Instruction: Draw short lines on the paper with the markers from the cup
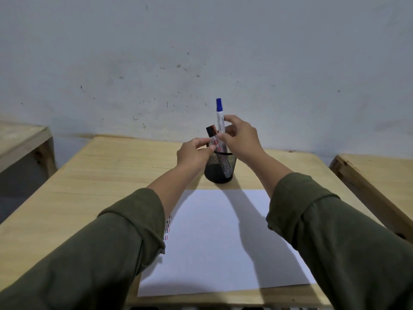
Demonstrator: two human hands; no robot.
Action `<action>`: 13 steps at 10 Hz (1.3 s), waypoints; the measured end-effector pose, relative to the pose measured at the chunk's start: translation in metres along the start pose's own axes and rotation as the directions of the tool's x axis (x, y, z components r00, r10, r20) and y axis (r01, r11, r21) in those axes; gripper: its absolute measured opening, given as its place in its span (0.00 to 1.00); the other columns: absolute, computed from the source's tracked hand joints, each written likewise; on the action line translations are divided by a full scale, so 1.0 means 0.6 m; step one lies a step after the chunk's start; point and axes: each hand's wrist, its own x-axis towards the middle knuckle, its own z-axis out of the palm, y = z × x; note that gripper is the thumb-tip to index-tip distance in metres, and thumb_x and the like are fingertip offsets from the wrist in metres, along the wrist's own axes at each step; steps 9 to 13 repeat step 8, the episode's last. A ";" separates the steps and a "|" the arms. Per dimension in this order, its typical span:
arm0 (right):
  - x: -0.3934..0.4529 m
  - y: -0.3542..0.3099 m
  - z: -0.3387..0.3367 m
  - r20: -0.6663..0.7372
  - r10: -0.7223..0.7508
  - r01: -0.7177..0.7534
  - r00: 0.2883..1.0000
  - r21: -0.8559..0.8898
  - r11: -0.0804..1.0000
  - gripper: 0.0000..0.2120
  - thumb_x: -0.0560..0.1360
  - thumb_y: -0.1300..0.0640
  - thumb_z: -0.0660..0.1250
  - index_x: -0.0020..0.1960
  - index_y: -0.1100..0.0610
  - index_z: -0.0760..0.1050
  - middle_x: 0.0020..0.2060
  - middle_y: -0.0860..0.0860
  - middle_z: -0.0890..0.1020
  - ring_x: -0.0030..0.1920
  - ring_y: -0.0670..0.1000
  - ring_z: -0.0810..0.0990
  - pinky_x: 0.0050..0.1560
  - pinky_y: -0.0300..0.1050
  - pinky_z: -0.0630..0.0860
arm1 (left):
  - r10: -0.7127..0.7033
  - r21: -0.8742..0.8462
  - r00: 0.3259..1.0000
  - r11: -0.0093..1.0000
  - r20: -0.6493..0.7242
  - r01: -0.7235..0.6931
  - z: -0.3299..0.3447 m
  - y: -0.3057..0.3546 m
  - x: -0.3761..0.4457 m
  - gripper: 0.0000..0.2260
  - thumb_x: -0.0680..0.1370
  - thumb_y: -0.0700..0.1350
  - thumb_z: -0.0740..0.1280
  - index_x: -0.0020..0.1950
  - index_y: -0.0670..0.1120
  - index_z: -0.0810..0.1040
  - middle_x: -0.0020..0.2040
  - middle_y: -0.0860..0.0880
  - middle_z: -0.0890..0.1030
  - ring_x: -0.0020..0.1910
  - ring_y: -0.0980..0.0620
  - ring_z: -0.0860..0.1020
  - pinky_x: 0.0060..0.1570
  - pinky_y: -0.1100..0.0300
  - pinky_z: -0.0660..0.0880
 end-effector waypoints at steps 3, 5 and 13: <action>-0.001 0.012 0.015 0.142 0.050 -0.017 0.989 -0.229 0.973 0.13 0.73 0.59 0.68 0.57 0.56 0.80 0.47 0.56 0.85 0.49 0.53 0.80 0.44 0.37 0.67 | -0.019 -0.054 0.999 0.998 0.029 0.021 -0.001 -0.009 0.007 0.15 0.72 0.46 0.71 0.59 0.49 0.80 0.54 0.49 0.84 0.53 0.55 0.80 0.57 0.63 0.71; 0.000 0.013 0.017 0.127 0.081 -0.045 0.989 -0.262 0.964 0.10 0.73 0.60 0.67 0.53 0.57 0.81 0.46 0.58 0.84 0.42 0.51 0.75 0.38 0.38 0.67 | -0.008 -0.072 0.999 0.997 0.035 0.011 0.002 -0.010 0.008 0.15 0.72 0.46 0.72 0.58 0.49 0.80 0.53 0.49 0.84 0.52 0.55 0.80 0.54 0.65 0.71; -0.007 0.010 0.009 0.055 0.047 -0.036 0.997 -0.187 0.982 0.10 0.74 0.60 0.67 0.54 0.59 0.81 0.47 0.57 0.85 0.50 0.54 0.81 0.50 0.40 0.73 | -0.010 -0.043 1.000 0.999 -0.007 0.009 0.000 0.000 0.006 0.17 0.73 0.45 0.71 0.61 0.46 0.78 0.57 0.48 0.82 0.52 0.55 0.79 0.56 0.65 0.71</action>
